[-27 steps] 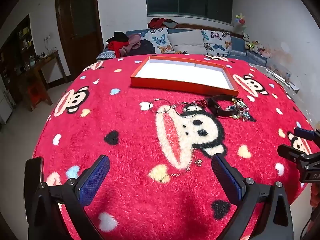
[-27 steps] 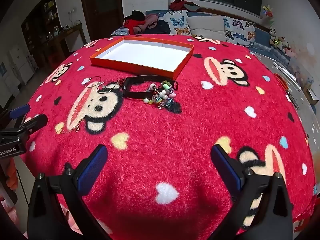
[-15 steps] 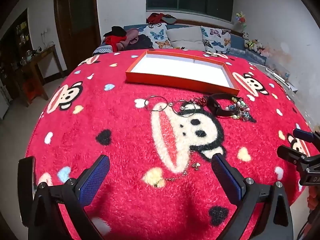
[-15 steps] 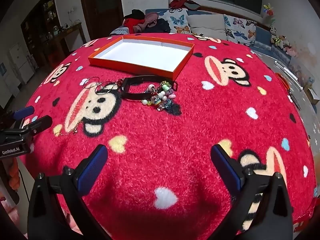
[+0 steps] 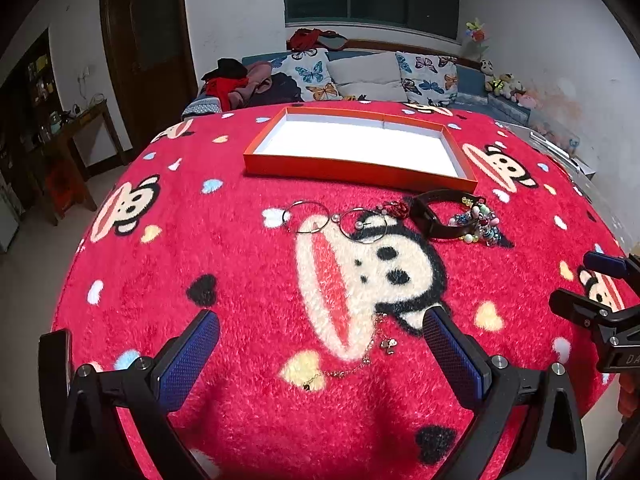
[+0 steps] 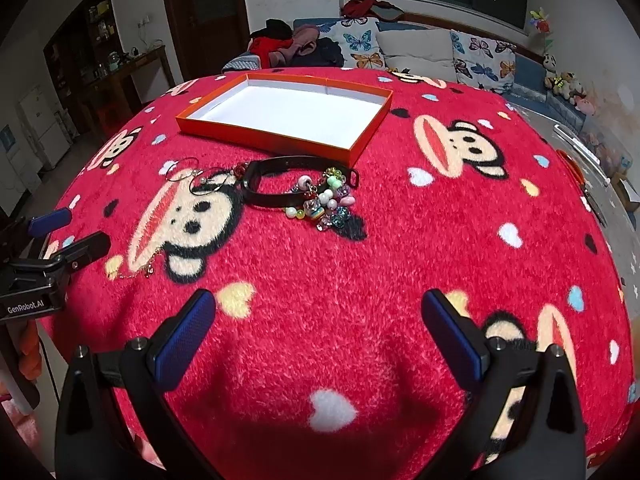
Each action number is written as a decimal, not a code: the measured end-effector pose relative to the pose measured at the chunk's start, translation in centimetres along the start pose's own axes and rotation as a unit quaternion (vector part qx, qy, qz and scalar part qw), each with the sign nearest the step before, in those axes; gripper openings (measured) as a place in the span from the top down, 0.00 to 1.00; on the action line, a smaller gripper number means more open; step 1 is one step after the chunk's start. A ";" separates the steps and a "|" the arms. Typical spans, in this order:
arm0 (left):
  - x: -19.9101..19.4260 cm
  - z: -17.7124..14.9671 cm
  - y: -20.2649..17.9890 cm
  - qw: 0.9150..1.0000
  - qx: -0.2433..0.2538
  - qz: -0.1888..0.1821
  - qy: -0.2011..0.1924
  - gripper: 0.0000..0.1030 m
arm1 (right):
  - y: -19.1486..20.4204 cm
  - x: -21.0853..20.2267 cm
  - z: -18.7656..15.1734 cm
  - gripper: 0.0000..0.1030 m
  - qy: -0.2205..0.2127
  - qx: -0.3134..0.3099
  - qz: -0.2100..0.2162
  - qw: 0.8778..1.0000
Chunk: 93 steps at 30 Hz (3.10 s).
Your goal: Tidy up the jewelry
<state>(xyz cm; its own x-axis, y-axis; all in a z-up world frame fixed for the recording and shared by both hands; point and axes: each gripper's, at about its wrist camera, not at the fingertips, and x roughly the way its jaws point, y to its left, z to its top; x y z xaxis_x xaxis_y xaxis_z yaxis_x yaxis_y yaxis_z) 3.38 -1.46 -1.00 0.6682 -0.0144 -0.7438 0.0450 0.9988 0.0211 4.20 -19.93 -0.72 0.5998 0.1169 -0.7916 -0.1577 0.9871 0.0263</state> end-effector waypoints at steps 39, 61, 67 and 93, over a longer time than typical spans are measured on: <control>-0.5 0.1 1.4 1.000 -0.007 0.000 -0.009 0.00 | 1.0 0.6 0.4 0.01 0.001 -0.005 0.005 1.000; 0.7 1.4 0.9 1.000 0.007 -0.010 -0.006 0.00 | -0.9 2.2 1.2 0.12 0.016 0.006 0.015 1.000; 1.4 1.9 0.1 1.000 0.022 -0.021 -0.006 0.00 | -1.5 2.8 1.6 0.16 0.022 0.010 0.020 1.000; 4.6 4.9 -2.8 0.986 0.110 -0.127 -0.017 0.00 | -1.9 4.2 3.1 0.18 0.031 -0.007 0.034 0.999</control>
<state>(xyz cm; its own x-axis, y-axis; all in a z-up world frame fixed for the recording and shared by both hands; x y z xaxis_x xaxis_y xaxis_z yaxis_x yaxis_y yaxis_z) 9.96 -4.50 -1.25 0.6390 -0.2671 -0.7214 0.3711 0.9285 -0.0150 9.39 -20.94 -2.20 0.5381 0.1753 -0.8245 -0.2075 0.9756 0.0720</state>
